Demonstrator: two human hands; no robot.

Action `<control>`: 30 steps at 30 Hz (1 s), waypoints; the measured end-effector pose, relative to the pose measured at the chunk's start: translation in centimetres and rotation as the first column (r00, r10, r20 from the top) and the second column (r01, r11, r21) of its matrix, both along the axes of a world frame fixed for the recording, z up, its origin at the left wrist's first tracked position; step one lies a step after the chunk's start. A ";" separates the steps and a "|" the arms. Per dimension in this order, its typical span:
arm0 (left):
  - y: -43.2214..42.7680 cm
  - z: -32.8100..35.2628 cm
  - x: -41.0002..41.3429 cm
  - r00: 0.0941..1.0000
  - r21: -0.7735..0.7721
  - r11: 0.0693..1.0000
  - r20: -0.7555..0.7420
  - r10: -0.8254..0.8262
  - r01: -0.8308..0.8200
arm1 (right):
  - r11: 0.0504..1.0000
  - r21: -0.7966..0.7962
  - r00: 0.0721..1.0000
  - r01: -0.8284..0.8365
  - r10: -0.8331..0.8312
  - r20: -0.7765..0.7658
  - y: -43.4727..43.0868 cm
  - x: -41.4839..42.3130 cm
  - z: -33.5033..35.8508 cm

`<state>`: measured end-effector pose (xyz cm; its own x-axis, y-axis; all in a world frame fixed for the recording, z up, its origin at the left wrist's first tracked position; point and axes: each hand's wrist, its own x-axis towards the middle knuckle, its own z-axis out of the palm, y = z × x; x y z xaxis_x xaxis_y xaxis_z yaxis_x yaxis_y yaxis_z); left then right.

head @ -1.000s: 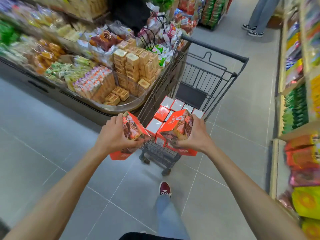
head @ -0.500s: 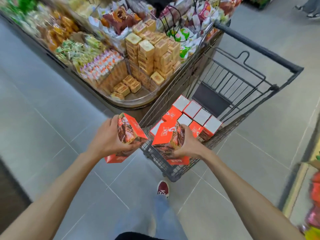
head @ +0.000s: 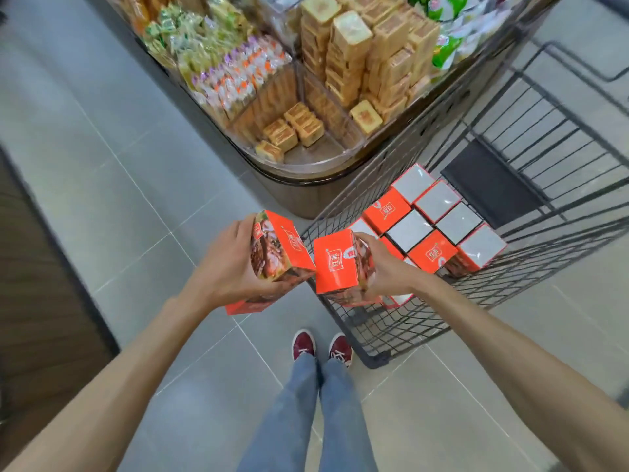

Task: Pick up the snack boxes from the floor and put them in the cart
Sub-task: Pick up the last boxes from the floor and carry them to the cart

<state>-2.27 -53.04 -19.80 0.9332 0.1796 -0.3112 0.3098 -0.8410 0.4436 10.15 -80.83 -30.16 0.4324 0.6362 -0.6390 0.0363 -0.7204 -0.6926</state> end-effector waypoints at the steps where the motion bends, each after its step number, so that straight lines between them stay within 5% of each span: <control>1: 0.1 -0.3 -0.1 1.000 -0.002 1.000 0.000 -0.003 0.003 | 0.999 -0.009 0.999 -0.032 0.032 0.024 0.2 0.3 -0.9; 15: 1.5 -4.7 -3.4 0.999 0.001 0.999 -0.015 0.034 -0.034 | 0.929 -0.031 0.929 -0.370 0.370 -0.002 3.8 3.0 -10.8; 26: 1.0 -6.9 -4.3 0.998 -0.044 0.998 -0.038 0.044 -0.045 | 0.968 -0.023 0.950 -0.251 0.251 0.185 5.3 1.5 -15.0; 30: 0.6 -7.1 -3.6 0.999 -0.050 0.998 -0.019 0.042 -0.043 | 0.945 -0.102 0.921 -0.312 0.327 0.211 4.4 -0.1 -15.7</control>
<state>-5.91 -52.39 -26.92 0.9193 0.2024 -0.3376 0.3528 -0.8040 0.4787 10.07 -76.46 -45.82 0.3484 0.7242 -0.5950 0.4188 -0.6882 -0.5924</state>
